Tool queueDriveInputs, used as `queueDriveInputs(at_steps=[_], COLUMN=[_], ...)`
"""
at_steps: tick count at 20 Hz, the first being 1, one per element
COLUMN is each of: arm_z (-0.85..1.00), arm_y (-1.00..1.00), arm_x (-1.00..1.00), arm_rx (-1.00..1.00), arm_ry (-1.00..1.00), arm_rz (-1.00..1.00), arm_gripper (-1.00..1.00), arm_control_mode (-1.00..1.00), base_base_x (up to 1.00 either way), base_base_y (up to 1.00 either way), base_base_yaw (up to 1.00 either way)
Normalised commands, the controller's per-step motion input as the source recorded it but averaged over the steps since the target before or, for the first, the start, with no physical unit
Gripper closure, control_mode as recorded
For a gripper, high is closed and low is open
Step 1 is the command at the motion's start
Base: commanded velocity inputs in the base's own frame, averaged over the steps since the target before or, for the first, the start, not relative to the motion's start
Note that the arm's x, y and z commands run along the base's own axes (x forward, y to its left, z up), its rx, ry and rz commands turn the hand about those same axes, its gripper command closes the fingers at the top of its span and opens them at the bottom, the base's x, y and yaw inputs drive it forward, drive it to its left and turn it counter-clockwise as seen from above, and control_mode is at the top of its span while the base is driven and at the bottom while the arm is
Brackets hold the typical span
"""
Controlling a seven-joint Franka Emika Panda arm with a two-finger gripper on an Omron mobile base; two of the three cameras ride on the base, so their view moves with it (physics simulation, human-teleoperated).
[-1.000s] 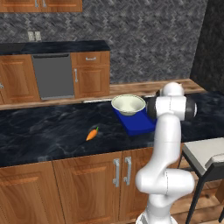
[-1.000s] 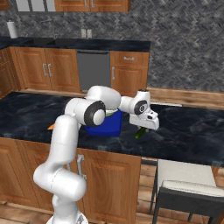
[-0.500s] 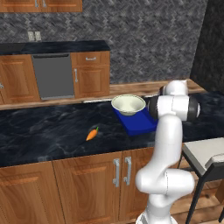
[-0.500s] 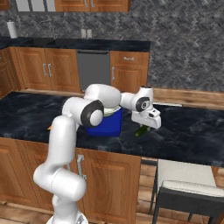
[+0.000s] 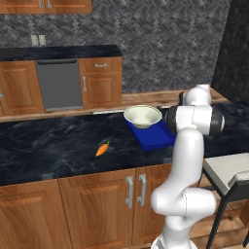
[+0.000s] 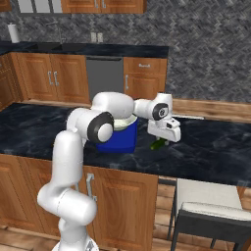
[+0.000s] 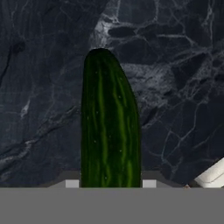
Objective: Place the two vegetables and bowl onto the tray for setting up a vegetable dip station.
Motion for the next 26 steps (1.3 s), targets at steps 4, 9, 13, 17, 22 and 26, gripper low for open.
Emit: queueDriveInputs(at_steps=[4, 9, 13, 17, 22, 26], arm_z=[0.22, 0.19, 0.1, 0.05, 0.0, 0.0], arm_y=[0.0, 0.09, 0.19, 0.26, 0.29, 0.29], arm_x=[-0.16, -0.12, -0.12, -0.05, 0.0, 0.02], arm_rx=[0.0, 0.0, 0.0, 0.0, -0.01, -0.03], arm_ry=[0.07, 0.01, 0.0, 0.0, 0.0, 0.0], arm_rz=[-0.05, -0.09, -0.14, -0.24, -0.27, -0.31], arm_gripper=[1.0, 1.0, 1.0, 1.0, 1.0, 1.0], arm_control_mode=[-1.0, -1.0, -1.0, -1.0, -1.0, -1.0], base_base_x=[0.0, 0.0, 0.0, 0.0, 0.0, 0.0], base_base_y=[0.0, 0.0, 0.0, 0.0, 0.0, 0.0], base_base_yaw=[0.0, 0.0, 0.0, 0.0, 0.0, 0.0])
